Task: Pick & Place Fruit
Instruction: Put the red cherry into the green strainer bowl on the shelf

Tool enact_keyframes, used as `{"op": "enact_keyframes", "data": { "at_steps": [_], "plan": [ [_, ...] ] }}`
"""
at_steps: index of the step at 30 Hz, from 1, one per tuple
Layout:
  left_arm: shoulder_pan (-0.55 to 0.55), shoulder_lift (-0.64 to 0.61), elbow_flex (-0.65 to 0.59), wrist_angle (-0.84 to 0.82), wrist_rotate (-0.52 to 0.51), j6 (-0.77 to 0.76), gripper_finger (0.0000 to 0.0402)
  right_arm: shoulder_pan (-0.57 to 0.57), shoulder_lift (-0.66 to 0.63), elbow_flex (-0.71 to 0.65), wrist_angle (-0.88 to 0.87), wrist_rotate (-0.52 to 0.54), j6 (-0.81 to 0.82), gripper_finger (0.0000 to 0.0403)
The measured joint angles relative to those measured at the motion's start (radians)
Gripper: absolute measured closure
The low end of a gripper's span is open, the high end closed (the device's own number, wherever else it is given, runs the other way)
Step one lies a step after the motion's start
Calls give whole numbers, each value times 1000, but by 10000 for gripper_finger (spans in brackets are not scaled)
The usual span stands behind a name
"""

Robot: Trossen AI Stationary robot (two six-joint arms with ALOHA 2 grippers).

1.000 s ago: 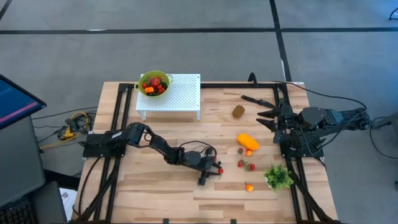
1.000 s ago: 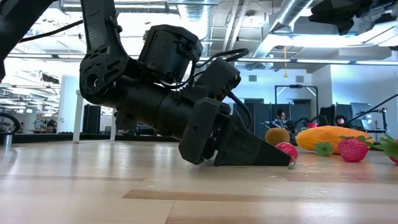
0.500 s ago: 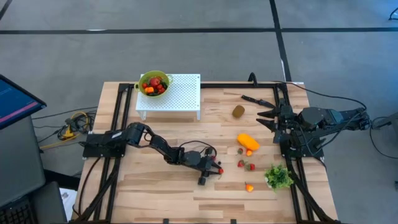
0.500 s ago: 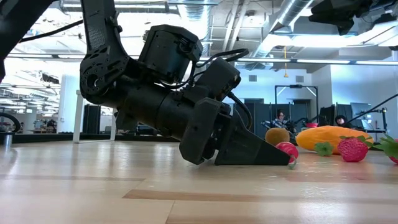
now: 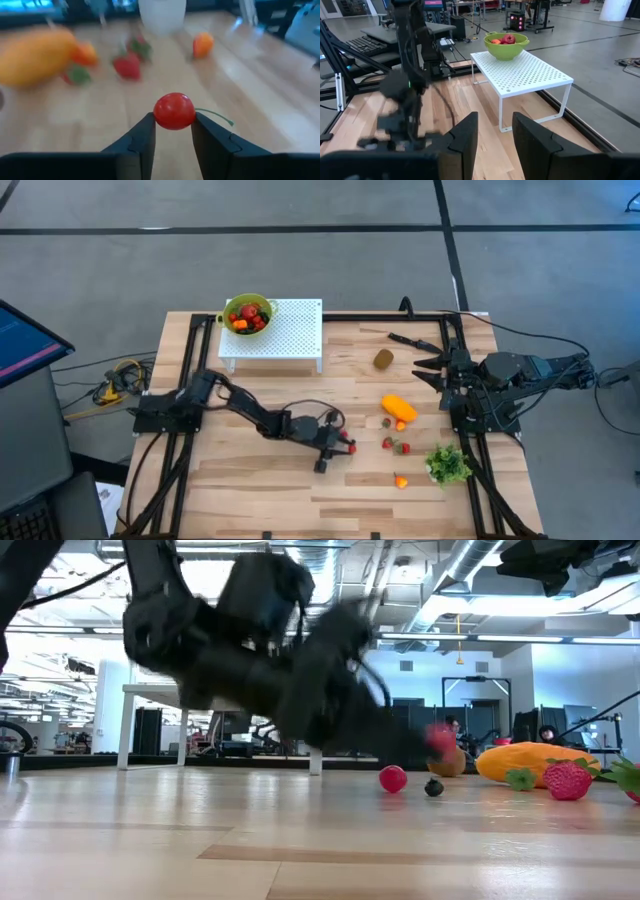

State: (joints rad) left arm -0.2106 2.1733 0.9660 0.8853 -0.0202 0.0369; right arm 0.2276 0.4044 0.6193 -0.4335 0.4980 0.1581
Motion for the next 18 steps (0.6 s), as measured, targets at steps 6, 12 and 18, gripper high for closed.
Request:
{"op": "enact_keyframes", "data": {
  "at_steps": [6,12,18],
  "plan": [
    [24,-197,-108,-66,-136,91,293,0,0,0,0,0,0,287],
    [99,-409,-244,-72,-311,148,292,0,0,0,0,0,0,287],
    [215,-645,-395,-74,-359,143,291,0,0,-1,0,0,0,287]
  ]
}}
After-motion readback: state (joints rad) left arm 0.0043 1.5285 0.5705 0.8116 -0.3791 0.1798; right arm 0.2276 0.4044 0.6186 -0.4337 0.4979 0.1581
